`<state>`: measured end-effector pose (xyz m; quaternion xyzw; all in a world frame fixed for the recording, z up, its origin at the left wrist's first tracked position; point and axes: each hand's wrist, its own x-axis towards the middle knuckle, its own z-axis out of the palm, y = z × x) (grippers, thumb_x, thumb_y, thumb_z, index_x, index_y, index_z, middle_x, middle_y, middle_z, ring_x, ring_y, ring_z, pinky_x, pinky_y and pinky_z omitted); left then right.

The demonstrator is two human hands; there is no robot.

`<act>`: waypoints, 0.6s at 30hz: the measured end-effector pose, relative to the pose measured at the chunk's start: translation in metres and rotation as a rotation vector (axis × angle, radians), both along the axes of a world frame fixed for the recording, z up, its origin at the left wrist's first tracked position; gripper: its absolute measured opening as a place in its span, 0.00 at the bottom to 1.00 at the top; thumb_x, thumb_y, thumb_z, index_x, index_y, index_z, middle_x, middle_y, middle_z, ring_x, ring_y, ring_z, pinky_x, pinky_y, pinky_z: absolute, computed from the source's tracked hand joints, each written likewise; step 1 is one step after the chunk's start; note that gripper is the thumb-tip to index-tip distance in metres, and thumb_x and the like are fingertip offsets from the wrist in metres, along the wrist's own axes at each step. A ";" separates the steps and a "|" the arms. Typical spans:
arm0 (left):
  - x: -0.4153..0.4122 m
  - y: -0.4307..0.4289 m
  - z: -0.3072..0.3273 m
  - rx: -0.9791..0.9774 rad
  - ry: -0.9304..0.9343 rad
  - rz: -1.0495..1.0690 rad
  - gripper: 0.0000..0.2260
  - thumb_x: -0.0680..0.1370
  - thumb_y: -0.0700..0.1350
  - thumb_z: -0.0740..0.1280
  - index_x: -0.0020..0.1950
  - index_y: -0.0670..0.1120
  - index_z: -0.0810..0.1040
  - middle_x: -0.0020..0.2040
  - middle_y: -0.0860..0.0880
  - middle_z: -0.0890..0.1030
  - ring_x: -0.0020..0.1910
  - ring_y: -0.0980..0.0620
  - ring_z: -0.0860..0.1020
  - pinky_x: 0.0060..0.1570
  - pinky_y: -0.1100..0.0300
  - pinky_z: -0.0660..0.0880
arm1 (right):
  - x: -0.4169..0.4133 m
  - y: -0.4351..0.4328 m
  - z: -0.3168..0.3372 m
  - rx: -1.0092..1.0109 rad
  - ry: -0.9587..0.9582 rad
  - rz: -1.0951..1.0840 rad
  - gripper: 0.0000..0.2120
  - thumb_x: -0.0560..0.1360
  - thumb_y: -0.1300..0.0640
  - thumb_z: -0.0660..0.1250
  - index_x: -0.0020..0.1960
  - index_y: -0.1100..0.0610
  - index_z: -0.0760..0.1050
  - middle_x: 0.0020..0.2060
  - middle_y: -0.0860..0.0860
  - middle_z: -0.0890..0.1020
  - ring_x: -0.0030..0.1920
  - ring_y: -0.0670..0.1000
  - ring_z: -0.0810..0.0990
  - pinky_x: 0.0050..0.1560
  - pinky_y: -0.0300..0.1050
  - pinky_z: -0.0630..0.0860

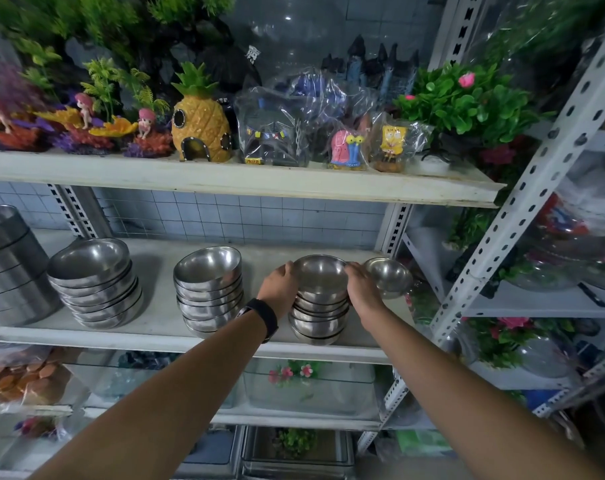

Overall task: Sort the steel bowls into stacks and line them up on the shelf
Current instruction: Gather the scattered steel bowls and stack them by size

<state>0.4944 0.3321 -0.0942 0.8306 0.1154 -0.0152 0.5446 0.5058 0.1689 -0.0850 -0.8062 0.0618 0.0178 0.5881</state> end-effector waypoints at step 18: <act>0.001 0.002 -0.008 0.003 -0.019 -0.027 0.21 0.84 0.56 0.48 0.59 0.47 0.76 0.56 0.39 0.80 0.55 0.38 0.79 0.57 0.45 0.76 | -0.002 0.002 -0.009 0.078 -0.019 -0.044 0.15 0.85 0.53 0.55 0.58 0.62 0.76 0.50 0.53 0.78 0.53 0.54 0.75 0.52 0.47 0.68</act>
